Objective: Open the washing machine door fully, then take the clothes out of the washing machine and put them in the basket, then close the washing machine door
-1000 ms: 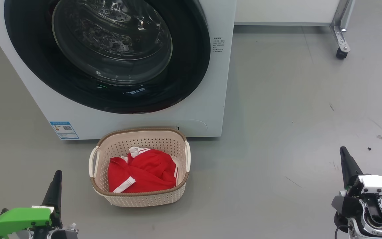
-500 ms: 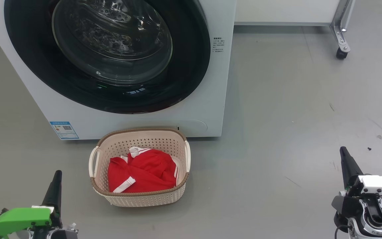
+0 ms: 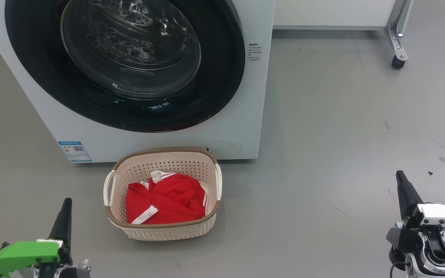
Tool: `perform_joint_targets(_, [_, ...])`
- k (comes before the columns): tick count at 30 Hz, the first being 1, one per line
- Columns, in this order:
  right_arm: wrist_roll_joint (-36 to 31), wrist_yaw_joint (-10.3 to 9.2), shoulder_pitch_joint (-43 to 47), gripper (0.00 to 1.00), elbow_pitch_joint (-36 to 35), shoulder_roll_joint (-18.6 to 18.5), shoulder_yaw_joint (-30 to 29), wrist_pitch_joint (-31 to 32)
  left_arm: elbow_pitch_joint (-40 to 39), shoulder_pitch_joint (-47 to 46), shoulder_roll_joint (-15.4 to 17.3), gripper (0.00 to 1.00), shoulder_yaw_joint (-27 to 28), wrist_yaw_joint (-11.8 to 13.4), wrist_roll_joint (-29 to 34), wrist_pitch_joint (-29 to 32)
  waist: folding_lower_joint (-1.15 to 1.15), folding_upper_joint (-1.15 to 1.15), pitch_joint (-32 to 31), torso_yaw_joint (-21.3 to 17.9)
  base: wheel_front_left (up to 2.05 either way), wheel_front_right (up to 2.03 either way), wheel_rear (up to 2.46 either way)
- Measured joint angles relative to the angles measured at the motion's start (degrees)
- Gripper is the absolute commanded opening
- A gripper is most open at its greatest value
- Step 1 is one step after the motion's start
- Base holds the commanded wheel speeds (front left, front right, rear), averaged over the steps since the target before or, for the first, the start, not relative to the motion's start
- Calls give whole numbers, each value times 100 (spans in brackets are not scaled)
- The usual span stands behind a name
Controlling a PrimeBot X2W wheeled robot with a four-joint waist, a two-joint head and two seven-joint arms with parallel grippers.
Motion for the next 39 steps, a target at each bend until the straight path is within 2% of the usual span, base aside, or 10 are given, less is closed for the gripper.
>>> perform_joint_targets(39, [0,0,1,0,0,0,-3,0,-4,-1,-4,0,10,0,1,7,0,0,1,0,0,0,0])
